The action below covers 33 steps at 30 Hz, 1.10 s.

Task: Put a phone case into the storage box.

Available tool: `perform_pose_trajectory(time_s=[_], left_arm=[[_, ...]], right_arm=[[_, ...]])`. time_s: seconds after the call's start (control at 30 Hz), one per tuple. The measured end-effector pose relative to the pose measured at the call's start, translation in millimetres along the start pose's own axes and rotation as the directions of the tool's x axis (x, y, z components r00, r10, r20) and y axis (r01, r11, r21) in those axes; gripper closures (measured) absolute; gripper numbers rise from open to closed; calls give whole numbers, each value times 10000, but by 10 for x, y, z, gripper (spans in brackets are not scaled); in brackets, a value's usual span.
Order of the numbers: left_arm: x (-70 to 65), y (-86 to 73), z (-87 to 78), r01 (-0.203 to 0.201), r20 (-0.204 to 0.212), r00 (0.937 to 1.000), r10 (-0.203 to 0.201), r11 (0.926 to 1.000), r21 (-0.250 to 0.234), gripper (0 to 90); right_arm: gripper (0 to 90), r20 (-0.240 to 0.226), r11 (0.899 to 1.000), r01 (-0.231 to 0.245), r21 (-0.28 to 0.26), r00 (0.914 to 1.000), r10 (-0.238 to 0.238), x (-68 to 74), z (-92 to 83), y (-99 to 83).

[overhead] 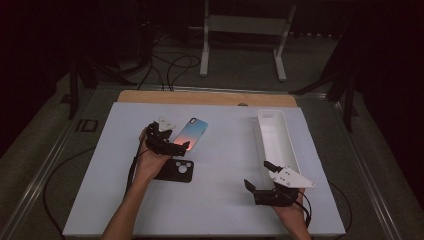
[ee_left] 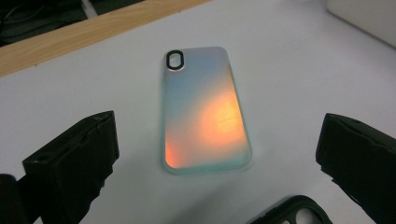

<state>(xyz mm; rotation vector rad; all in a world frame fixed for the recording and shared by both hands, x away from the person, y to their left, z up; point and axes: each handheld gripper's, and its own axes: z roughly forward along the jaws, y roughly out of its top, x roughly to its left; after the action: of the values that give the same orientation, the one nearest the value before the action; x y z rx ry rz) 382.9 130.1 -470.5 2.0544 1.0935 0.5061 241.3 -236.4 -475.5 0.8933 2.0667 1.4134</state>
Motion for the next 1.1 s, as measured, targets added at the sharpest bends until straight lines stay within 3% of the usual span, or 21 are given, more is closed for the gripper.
perform_pose_trajectory(time_s=[0.7,0.97,1.1], left_arm=[[73,65,435,529,-140,9986,-517,9931,1045,0],[18,100,552,313,-237,9993,-280,9881,1508,0],[1,88,653,199,-364,9992,-131,9814,1912,0]], right_arm=[[92,-82,9999,-43,116,10000,44,11,26,-17],[92,-45,9999,111,132,9999,-111,20,29,-20],[92,-52,9999,78,131,10000,-78,28,19,-15]])
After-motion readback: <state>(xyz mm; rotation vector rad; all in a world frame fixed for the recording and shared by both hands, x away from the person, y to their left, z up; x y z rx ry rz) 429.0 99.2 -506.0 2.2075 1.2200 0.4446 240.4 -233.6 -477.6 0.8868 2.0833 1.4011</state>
